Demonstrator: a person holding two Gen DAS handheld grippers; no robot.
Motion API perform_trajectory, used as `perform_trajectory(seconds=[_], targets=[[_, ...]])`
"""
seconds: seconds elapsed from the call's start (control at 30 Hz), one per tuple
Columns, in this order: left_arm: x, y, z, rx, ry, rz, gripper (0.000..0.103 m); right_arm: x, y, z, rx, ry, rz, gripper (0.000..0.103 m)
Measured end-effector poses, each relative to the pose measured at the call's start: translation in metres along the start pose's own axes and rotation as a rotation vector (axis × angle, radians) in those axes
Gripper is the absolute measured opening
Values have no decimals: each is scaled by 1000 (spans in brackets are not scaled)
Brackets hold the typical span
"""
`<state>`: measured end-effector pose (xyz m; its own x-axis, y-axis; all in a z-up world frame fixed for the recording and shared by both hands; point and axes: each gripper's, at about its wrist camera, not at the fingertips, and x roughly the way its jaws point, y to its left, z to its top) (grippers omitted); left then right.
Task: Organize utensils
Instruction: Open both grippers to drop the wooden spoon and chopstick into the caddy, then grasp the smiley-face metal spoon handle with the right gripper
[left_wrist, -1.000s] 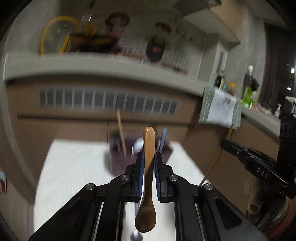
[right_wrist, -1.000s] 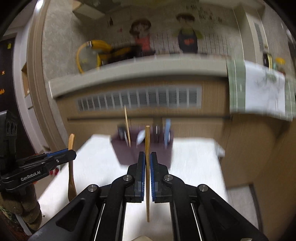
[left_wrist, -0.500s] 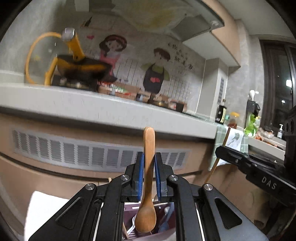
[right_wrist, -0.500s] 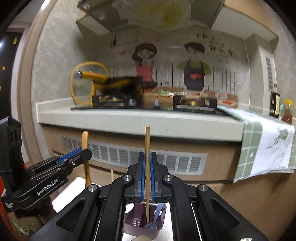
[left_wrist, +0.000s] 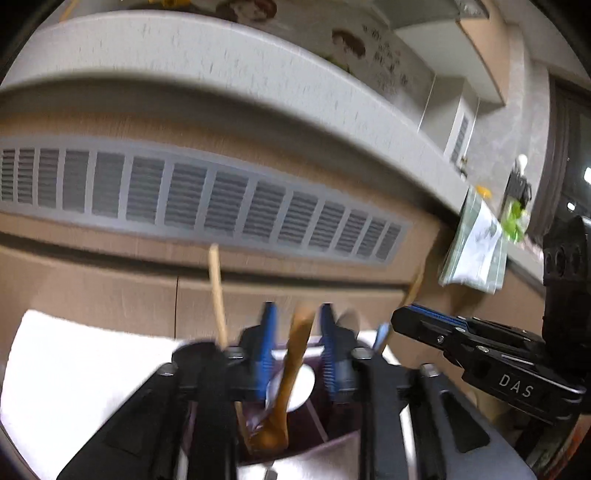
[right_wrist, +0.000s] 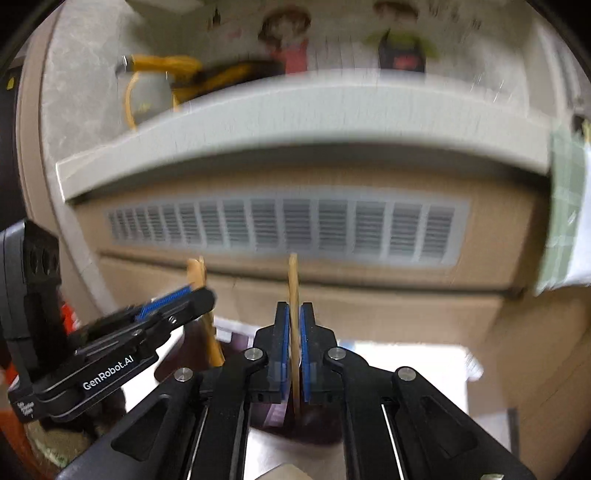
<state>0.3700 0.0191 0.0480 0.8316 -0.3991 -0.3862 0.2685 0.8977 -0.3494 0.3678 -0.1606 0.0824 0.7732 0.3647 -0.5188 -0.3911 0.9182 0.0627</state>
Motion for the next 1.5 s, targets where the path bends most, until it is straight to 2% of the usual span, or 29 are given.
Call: perform_trajectory(seconds=[0.03,0.07,0.17,0.33,0.47,0.63,0.73,0.87,1.0,1.13,1.27,1.4,1.5], targets=[[-3,3,-2,-9,11,7,39,3,-3,-3,15,17,4,22],[-8,5,-4,-17,14,13,39,4,-6,-8,30,27,5,24],[-34,15,-9,-35,11,61,40,-6,-8,-21,42,35,-21,25],[-87,36,-37,-27,64,224,40,-28,2,-56,40,61,-58,26],[-127,57,-78,-63,120,268,40,-27,33,-100,17,173,-18,26],[-165,77,-134,-101,182,376,40,-15,79,-159,20,323,61,26],[-183,79,-160,-110,209,406,40,-5,104,-181,9,380,59,26],[-195,79,-179,-126,227,406,40,10,123,-192,11,423,24,26],[-196,78,-183,-136,232,391,40,11,140,-194,-84,404,-57,26],[-194,75,-181,-132,231,379,40,5,138,-197,-148,384,-85,25],[-188,67,-179,-118,238,366,40,-7,112,-202,-152,377,-153,27],[-181,56,-178,-93,252,352,40,-21,62,-206,-68,389,-217,29],[-175,46,-176,-67,262,343,40,-35,30,-212,3,386,-224,32]])
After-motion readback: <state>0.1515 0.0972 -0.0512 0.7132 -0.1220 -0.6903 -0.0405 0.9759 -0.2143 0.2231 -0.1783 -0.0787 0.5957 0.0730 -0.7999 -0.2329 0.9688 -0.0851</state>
